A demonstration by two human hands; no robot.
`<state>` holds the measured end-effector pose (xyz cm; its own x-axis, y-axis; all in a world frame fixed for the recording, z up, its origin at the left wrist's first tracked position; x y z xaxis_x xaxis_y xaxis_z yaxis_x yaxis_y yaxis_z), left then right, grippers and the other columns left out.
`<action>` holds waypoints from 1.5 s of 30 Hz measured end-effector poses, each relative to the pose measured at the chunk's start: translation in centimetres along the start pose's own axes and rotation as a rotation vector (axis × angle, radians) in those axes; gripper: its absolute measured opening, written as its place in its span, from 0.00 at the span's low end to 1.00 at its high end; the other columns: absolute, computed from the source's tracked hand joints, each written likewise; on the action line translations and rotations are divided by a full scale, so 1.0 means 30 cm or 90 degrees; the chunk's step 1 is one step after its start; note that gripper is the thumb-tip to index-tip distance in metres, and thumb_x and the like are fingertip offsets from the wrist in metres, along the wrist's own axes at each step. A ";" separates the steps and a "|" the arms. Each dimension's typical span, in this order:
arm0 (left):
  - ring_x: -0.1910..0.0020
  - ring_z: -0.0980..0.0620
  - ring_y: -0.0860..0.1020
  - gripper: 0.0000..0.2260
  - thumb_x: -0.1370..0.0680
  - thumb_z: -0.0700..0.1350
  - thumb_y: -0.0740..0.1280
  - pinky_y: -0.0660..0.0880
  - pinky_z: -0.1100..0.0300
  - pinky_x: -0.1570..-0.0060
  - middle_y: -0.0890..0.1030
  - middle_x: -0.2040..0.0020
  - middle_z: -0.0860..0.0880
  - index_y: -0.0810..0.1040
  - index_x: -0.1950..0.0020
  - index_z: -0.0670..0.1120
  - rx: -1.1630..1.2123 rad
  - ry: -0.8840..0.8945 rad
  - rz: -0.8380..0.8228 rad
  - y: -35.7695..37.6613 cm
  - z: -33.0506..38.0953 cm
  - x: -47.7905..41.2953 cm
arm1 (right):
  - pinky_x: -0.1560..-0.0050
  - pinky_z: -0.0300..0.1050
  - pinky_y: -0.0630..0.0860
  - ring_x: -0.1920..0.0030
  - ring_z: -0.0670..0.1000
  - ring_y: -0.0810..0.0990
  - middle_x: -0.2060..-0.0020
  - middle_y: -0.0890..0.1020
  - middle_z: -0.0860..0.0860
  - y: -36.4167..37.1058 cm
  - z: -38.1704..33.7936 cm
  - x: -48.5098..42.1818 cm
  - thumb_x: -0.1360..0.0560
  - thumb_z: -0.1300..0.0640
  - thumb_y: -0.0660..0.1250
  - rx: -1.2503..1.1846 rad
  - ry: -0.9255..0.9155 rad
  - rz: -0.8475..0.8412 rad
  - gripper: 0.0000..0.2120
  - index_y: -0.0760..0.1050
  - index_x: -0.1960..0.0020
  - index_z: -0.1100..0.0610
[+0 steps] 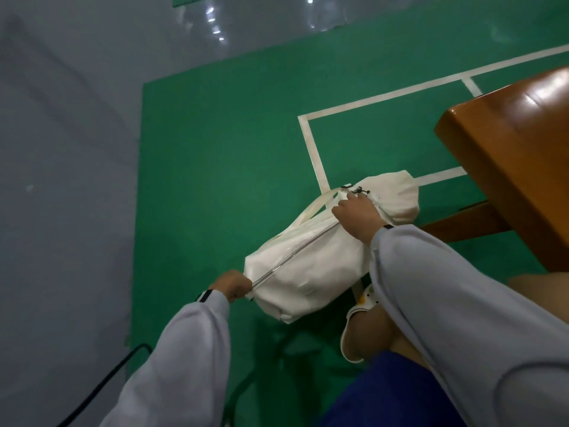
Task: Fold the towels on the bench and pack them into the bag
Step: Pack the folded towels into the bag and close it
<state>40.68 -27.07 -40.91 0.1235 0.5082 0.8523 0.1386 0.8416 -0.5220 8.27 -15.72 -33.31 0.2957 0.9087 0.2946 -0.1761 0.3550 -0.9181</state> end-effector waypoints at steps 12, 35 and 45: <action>0.76 0.49 0.67 0.08 0.27 0.38 0.61 0.63 0.66 0.73 0.74 0.72 0.46 0.78 0.64 0.43 -0.013 -0.007 0.006 -0.014 0.027 0.003 | 0.45 0.51 0.71 0.40 0.57 0.76 0.45 0.82 0.53 -0.005 -0.078 -0.013 0.20 0.66 0.59 -0.025 -0.075 0.002 0.14 0.78 0.42 0.55; 0.41 0.36 0.73 0.15 0.26 0.40 0.61 0.73 0.46 0.42 0.76 0.39 0.38 0.72 0.41 0.40 -0.086 0.222 0.274 -0.098 0.498 -0.080 | 0.34 0.58 0.69 0.33 0.61 0.70 0.31 0.70 0.59 0.211 0.147 0.042 0.19 0.47 0.60 -0.458 0.348 -0.062 0.22 0.67 0.29 0.57; 0.41 0.40 0.78 0.13 0.19 0.47 0.64 0.75 0.49 0.42 0.81 0.40 0.41 0.77 0.37 0.44 0.046 0.451 0.245 -0.056 1.186 -0.104 | 0.31 0.59 0.70 0.30 0.62 0.71 0.29 0.72 0.56 0.502 0.292 0.117 0.29 0.32 0.62 -0.760 0.477 -0.216 0.39 0.65 0.25 0.52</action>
<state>5.10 -23.59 -41.50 0.7460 0.5492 0.3766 -0.1016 0.6528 -0.7507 -1.56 -5.26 -43.80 0.6422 0.3606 0.6764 0.7621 -0.2057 -0.6139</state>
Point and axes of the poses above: each hand's wrist, its own x-axis away from the middle knuckle, its own y-axis out of the palm, z = x × y, the point moved 8 cm from there along -x, towards the middle knuckle
